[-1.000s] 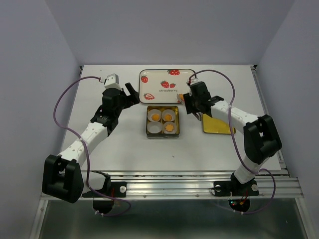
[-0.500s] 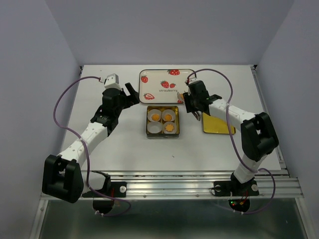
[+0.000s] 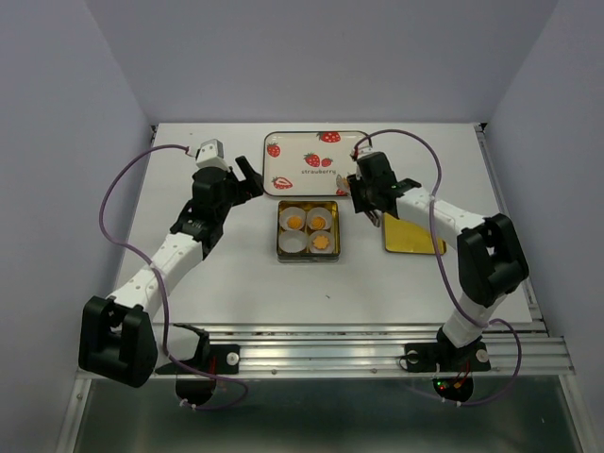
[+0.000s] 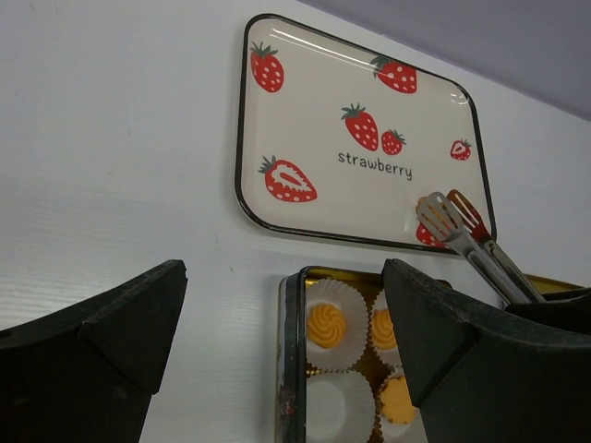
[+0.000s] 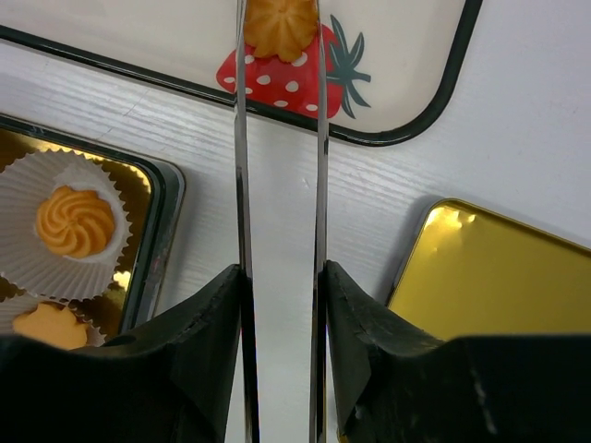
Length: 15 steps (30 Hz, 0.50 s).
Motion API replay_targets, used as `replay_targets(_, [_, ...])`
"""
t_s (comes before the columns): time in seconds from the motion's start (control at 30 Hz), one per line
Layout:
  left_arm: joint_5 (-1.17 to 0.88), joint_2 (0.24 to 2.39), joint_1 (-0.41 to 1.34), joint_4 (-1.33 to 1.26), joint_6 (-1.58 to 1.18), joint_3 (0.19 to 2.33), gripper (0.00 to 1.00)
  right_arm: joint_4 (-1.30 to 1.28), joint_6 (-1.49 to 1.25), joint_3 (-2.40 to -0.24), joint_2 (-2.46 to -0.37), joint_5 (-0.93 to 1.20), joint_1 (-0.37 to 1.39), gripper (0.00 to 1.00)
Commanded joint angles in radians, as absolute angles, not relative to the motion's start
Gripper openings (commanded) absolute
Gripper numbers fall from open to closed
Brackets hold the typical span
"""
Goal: Pack the cookies
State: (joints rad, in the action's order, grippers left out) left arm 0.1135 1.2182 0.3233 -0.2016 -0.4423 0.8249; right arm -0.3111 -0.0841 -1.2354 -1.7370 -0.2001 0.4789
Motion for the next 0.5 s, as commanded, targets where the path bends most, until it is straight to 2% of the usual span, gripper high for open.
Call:
replay_targets(0.0, [0.126, 1.175, 0.325, -0.233, -0.436, 0.83, 0.99, -0.288, -0.055, -1.275, -1.626, -0.175, 0.474, 0.39])
replay_targets(0.3, [0.121, 1.167, 0.325, -0.239, -0.449, 0.819, 0.99, -0.265, -0.021, -1.207, -1.503, -0.115, 0.474, 0.39])
replay_targets(0.47, [0.12, 1.158, 0.325, -0.241, -0.459, 0.815, 0.99, -0.275, 0.032, -1.166, -1.442, -0.094, 0.573, 0.39])
